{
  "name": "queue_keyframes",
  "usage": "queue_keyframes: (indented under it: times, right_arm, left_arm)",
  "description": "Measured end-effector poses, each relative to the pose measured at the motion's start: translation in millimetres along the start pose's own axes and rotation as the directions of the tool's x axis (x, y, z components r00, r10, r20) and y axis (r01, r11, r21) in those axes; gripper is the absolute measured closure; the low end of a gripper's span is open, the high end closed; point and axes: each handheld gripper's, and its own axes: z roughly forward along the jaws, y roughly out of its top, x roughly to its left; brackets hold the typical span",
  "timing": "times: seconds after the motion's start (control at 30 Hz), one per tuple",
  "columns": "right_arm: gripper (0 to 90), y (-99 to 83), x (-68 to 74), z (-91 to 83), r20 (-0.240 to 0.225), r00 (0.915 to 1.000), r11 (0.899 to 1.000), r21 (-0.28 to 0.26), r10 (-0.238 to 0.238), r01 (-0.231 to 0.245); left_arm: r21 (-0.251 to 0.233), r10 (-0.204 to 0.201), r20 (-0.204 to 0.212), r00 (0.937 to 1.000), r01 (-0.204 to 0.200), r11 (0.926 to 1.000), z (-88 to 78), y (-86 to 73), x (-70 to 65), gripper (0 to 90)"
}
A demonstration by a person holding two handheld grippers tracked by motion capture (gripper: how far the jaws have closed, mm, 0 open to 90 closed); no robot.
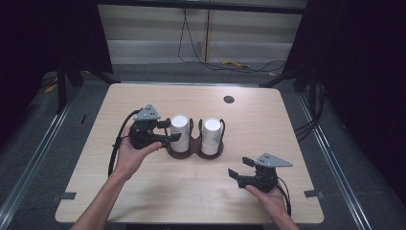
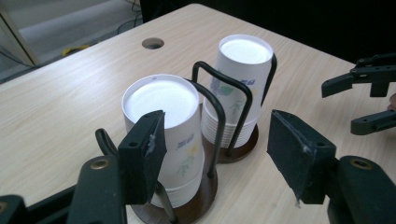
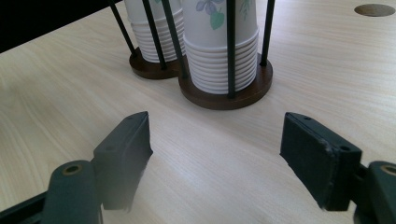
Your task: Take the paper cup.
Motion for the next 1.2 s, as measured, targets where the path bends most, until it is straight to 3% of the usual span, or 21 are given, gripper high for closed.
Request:
queue_keyframes:
  times: [0.1, 0.23, 0.37, 0.53, 0.57, 0.63, 0.8, 0.97, 1.0, 1.13, 1.2]
  right_arm:
    - [24.7, -0.2, -0.8, 0.4, 0.001, 1.0000, 1.000, 0.006, 0.005, -0.005]
    - [24.7, -0.5, -0.6, 2.2, 0.000, 1.0000, 1.000, 0.019, 0.003, -0.003]
    - [24.7, -0.1, 0.6, 3.1, -0.003, 1.0000, 1.000, 0.021, -0.003, 0.004]
    - [24.7, -0.3, 0.7, 2.2, -0.005, 1.0000, 1.000, 0.020, -0.003, 0.003]
    - [24.8, -0.3, 0.6, 2.2, -0.005, 1.0000, 1.000, 0.019, 0.001, -0.001]
    - [24.8, -0.1, 0.4, 2.2, -0.005, 1.0000, 1.000, 0.019, 0.001, -0.001]
    - [24.8, -0.2, 0.3, 2.8, -0.008, 1.0000, 1.000, 0.021, -0.002, 0.002]
    - [24.7, -0.4, 1.0, 3.9, -0.003, 1.0000, 0.999, 0.032, -0.008, 0.008]
    - [24.8, -0.4, 0.8, 4.2, -0.006, 0.9999, 0.999, 0.031, -0.009, 0.009]
    - [24.8, -0.3, 1.3, 3.8, -0.007, 0.9999, 1.000, 0.028, -0.009, 0.009]
    - [24.7, -0.3, 1.4, 4.0, -0.005, 0.9999, 0.999, 0.029, -0.012, 0.013]
  left_arm:
    - [0.003, -0.005, -0.010, 0.9999, 0.005, 1.0000, 2.0, 2.8, 3.5, 33.6]
    - [0.056, 0.010, -0.043, 0.9990, -0.008, 0.9984, 6.4, 16.7, 5.7, 23.8]
    - [0.103, 0.010, -0.053, 0.9985, -0.004, 0.9946, 13.1, 26.0, 11.9, 22.4]
    - [0.159, 0.017, -0.051, 0.9986, -0.009, 0.9873, 20.6, 31.6, 17.8, 19.6]
    - [0.200, 0.015, -0.048, 0.9988, -0.005, 0.9797, 26.1, 31.4, 19.7, 18.0]
    - [0.208, 0.022, -0.054, 0.9983, -0.010, 0.9780, 27.1, 31.0, 21.0, 19.6]
    - [0.244, -0.008, -0.041, 0.9991, 0.017, 0.9695, 33.9, 31.8, 30.1, 19.6]
    - [0.270, 0.010, -0.030, 0.9995, -0.002, 0.9628, 36.1, 37.4, 30.7, 26.6]
    - [0.285, 0.011, -0.028, 0.9995, -0.002, 0.9585, 38.1, 41.3, 32.5, 26.7]
    - [0.290, 0.034, -0.021, 0.9992, -0.026, 0.9566, 42.4, 46.5, 34.6, 32.1]
    - [0.315, 0.037, -0.008, 0.9993, -0.032, 0.9486, 46.4, 49.0, 33.9, 32.6]
